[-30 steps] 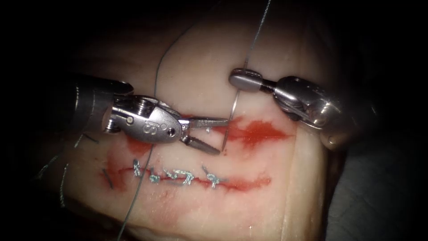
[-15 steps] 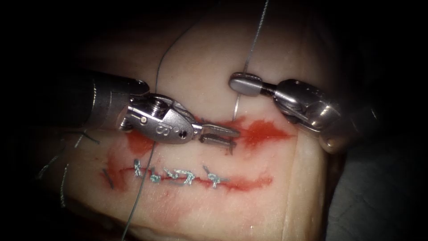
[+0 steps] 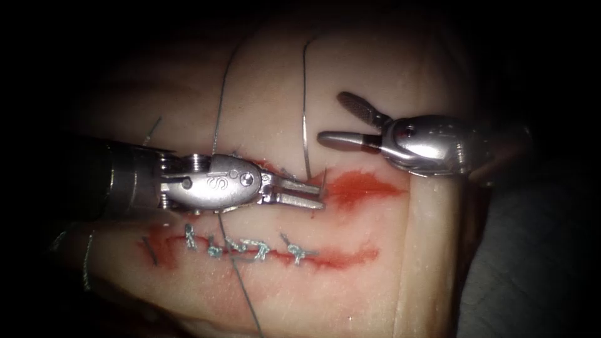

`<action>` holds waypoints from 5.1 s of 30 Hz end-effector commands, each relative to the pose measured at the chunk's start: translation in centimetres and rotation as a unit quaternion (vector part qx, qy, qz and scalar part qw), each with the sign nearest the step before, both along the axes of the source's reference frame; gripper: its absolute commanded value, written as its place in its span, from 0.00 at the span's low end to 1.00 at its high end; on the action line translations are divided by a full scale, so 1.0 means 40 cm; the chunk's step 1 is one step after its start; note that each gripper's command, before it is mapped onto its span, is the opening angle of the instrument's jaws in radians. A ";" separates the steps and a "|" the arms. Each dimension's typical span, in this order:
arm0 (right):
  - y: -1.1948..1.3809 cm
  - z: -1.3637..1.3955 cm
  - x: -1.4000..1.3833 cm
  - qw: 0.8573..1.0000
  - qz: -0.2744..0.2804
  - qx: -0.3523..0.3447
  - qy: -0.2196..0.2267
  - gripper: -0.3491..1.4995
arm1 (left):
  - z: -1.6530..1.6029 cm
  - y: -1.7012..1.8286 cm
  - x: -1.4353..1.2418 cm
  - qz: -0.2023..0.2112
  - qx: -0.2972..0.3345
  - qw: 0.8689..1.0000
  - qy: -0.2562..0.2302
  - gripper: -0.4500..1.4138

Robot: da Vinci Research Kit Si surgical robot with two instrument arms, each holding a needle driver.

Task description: Wound Closure

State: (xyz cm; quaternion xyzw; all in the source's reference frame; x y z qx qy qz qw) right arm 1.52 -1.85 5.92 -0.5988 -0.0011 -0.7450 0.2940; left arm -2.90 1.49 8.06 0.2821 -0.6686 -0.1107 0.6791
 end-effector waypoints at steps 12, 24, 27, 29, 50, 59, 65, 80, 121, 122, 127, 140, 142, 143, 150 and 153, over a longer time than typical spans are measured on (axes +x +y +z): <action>0.0047 -0.0026 -0.0006 0.999 0.021 -0.025 -0.025 0.92 | -0.0155 0.0134 0.0074 -0.110 0.386 0.902 -0.156 0.00; 0.0039 -0.0029 0.0005 0.999 0.024 -0.026 -0.026 0.94 | -0.0239 0.0312 0.0271 -0.223 0.355 0.882 -0.216 0.00; 0.0039 -0.0031 0.0005 0.999 0.024 -0.026 -0.026 0.94 | -0.0271 0.0337 0.0296 -0.245 0.242 0.913 -0.220 0.00; 0.0039 -0.0033 0.0005 0.999 0.024 -0.026 -0.026 0.94 | -0.0299 0.0347 0.0303 -0.261 0.150 0.927 -0.223 0.00; 0.0056 -0.0095 -0.0013 0.994 0.080 0.052 0.058 0.93 | -0.0359 0.0233 0.0168 -0.131 -0.449 0.883 0.033 0.00; -0.0006 -0.0141 -0.0032 0.910 0.114 0.328 0.227 0.80 | -0.0183 0.0079 0.0048 -0.018 -0.493 0.870 -0.005 0.00; -0.0053 -0.0165 -0.0042 0.872 0.071 0.417 0.247 0.78 | -0.0156 0.0039 0.0026 0.027 -0.502 0.863 -0.056 0.00; -0.0067 -0.0158 0.0005 0.849 0.071 0.461 0.249 0.74 | -0.0148 -0.0021 -0.0008 0.064 -0.522 0.849 -0.042 0.00; -0.0062 -0.0150 0.0020 0.898 0.036 0.373 0.229 0.51 | -0.0144 -0.0087 -0.0045 0.101 -0.466 0.878 -0.046 0.00; -0.0066 -0.0150 0.0019 0.898 0.035 0.372 0.231 0.60 | -0.0145 -0.0087 -0.0044 0.102 -0.465 0.878 -0.047 0.00; -0.0074 -0.0152 0.0026 0.898 0.024 0.372 0.233 0.71 | -0.0145 -0.0087 -0.0043 0.102 -0.465 0.878 -0.048 0.00; -0.0074 -0.0148 0.0040 0.899 0.024 0.373 0.228 0.71 | -0.0144 -0.0102 -0.0043 0.130 -0.468 0.873 -0.039 0.00; -0.0074 -0.0146 0.0044 0.900 0.024 0.374 0.224 0.70 | -0.0142 -0.0108 -0.0044 0.137 -0.469 0.872 -0.035 0.00; -0.0073 -0.0144 0.0046 0.900 0.024 0.375 0.220 0.70 | -0.0141 -0.0111 -0.0045 0.139 -0.470 0.871 -0.035 0.00; -0.0079 -0.0132 0.0053 0.903 0.020 0.378 0.205 0.67 | -0.0140 -0.0115 -0.0046 0.146 -0.471 0.870 -0.032 0.00; -0.0083 -0.0127 0.0053 0.904 0.017 0.381 0.194 0.65 | -0.0140 -0.0115 -0.0046 0.147 -0.471 0.869 -0.031 0.00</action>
